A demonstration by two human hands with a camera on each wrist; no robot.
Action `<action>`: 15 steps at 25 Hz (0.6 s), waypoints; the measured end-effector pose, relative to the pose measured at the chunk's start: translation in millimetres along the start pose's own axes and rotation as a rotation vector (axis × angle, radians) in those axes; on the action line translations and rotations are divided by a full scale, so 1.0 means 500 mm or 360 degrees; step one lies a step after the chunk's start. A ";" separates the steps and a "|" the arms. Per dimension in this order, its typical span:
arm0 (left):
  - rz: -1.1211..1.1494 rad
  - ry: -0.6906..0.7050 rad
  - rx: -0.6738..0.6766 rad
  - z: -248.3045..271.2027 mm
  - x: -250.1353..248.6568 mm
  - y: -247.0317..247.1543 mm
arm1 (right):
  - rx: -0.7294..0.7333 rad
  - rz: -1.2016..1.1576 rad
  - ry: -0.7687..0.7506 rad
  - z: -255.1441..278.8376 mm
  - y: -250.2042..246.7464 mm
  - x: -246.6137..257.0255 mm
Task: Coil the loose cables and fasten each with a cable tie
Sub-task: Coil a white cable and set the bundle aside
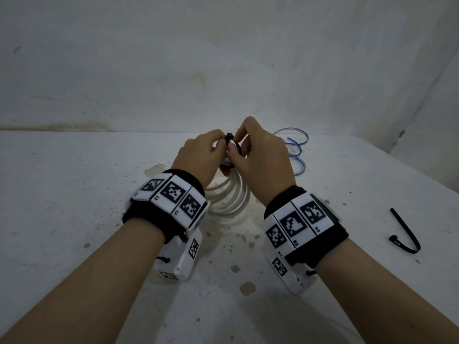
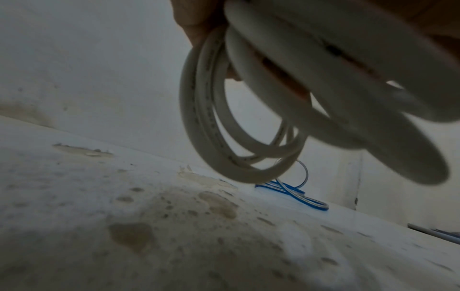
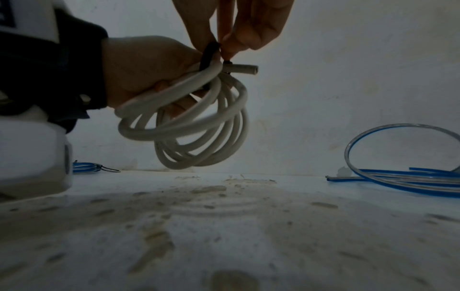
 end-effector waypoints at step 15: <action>0.0112 0.0060 0.0201 0.006 -0.017 0.019 | -0.0007 -0.0098 0.0075 -0.003 -0.004 -0.012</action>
Point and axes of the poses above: each hand's wrist, its own z-axis away from the middle knuckle, its own y-axis out of the palm, x = y × z, the point moved 5 cm from there along -z, towards the middle knuckle, and after that the axes turned 15 degrees about x, right-handed, at the moved point
